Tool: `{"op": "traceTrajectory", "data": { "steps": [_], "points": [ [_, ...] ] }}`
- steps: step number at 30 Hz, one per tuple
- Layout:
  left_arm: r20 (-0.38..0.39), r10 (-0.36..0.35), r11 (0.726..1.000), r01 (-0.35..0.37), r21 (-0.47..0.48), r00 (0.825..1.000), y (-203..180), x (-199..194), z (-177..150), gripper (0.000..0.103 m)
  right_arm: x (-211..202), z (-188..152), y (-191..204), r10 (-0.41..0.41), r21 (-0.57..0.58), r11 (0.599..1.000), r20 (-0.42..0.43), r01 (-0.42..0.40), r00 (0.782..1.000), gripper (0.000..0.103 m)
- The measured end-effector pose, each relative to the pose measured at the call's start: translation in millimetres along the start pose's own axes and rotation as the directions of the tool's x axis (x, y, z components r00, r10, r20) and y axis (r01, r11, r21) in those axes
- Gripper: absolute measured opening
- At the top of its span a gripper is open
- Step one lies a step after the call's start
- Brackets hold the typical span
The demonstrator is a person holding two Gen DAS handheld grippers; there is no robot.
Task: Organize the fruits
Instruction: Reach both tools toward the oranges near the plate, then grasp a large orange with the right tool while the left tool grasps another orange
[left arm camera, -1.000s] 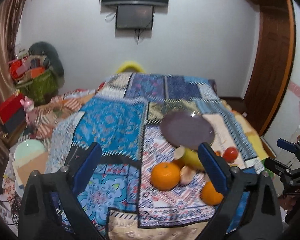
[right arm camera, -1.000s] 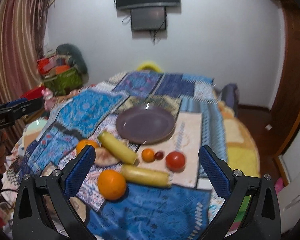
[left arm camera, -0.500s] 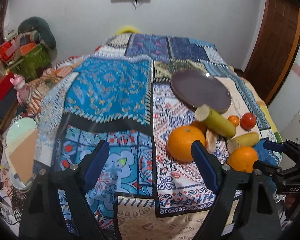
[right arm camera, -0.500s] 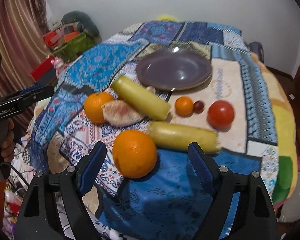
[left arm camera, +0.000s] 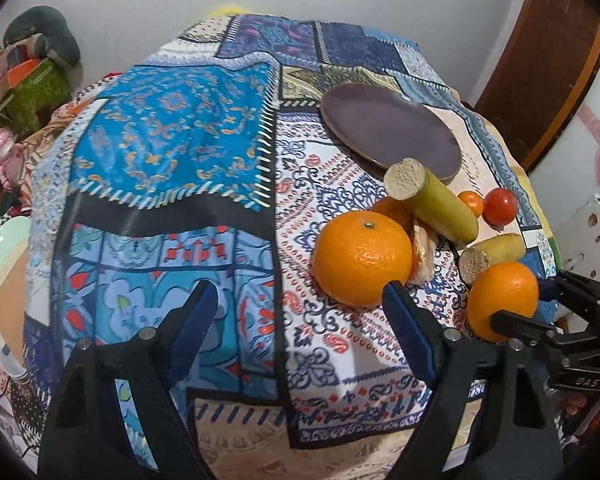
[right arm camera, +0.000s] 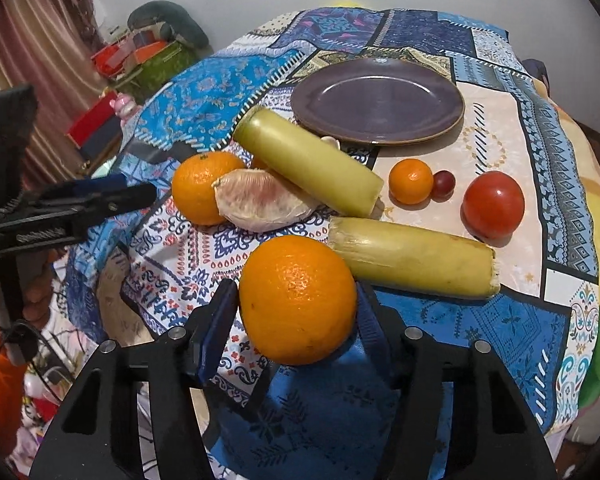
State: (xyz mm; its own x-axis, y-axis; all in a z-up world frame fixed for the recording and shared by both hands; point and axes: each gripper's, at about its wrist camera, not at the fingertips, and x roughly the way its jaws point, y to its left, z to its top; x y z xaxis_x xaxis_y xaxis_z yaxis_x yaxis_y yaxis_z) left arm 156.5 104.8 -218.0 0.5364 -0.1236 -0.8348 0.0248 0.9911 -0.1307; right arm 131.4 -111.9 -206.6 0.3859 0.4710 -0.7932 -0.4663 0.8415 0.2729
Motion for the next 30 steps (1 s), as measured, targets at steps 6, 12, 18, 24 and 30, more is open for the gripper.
{"op": "traceTrajectory", "data": {
  "steps": [6,12,18,24,30],
  "points": [
    [-0.044,-0.032,0.999,0.034,0.038,0.999,-15,20,8,0.085,-20,13,-6,-0.013,0.007,1.000,0.081,0.013,0.997,0.055],
    [-0.060,-0.047,0.997,0.051,0.064,0.997,-25,35,14,0.085,-34,27,-19,-0.027,0.028,0.999,0.147,0.023,0.989,0.056],
    [-0.060,-0.078,0.996,0.081,0.035,0.995,-21,39,21,0.086,-36,32,-32,-0.023,0.055,0.998,0.166,0.014,0.986,0.056],
    [-0.055,-0.118,0.992,0.120,0.042,0.992,-25,38,22,0.068,-41,31,-41,-0.023,0.077,0.997,0.184,0.009,0.983,0.056],
    [-0.062,-0.124,0.991,0.126,0.032,0.990,-27,37,23,0.064,-45,31,-47,-0.032,0.092,0.996,0.194,0.014,0.981,0.056]
  ]
}}
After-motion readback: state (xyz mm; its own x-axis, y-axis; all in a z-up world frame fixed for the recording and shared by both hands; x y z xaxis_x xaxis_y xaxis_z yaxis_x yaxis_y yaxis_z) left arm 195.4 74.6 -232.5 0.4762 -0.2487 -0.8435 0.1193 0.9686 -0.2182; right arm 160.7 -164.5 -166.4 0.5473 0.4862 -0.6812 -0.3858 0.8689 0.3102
